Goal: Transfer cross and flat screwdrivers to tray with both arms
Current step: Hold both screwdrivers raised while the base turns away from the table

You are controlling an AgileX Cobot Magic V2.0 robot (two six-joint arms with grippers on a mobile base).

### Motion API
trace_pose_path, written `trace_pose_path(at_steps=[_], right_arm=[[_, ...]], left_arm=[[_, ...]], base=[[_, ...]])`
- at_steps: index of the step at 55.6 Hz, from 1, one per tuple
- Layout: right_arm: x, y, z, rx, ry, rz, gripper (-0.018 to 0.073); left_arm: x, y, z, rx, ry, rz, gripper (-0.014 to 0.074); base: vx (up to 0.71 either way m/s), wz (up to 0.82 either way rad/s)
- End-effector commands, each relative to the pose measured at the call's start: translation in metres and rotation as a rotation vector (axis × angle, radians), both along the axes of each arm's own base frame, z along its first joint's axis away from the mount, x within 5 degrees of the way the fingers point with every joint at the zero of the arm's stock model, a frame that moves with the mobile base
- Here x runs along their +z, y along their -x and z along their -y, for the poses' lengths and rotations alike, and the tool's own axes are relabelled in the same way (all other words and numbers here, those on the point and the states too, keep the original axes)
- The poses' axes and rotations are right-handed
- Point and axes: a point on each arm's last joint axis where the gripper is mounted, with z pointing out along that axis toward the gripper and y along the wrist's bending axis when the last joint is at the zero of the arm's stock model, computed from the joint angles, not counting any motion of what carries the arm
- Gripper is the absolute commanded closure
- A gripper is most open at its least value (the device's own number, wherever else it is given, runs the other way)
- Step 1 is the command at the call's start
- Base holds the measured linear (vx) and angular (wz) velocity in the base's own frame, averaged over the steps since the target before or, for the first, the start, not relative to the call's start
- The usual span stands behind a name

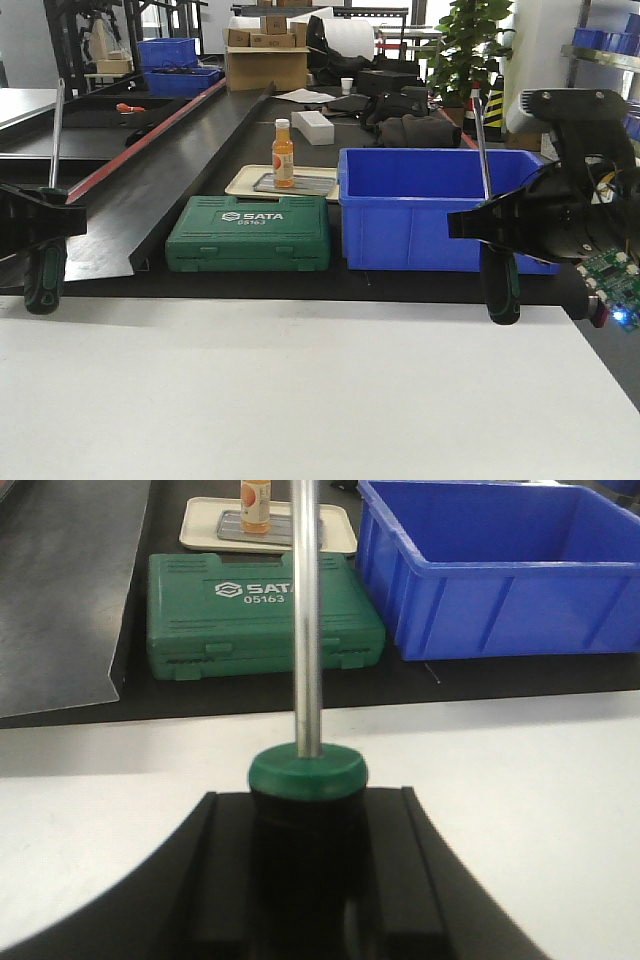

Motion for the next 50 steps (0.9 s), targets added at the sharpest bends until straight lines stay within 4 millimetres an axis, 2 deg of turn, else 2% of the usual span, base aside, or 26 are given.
trace_pose_path(at_steps=[1,28,50], right_arm=[[0.0315,0.0086,0.0025,-0.006,-0.042,0.167,0.0567],[0.0314,0.0087,0.0026,-0.006,-0.042,0.166,0.0567],[0.0314,0.0087,0.0026,-0.006,-0.042,0.166,0.0567]], left_arm=[[0.0276,0.0075,-0.0013,0.024,0.049,0.139,0.0596],[0.0276,0.0075,-0.0013,0.024,0.049,0.139,0.0596],[0.0276,0.0082,-0.0012,0.021,0.048,0.135,0.0596]], base=[[-0.22,0.04],[-0.25,-0.09],[-0.25,-0.38]])
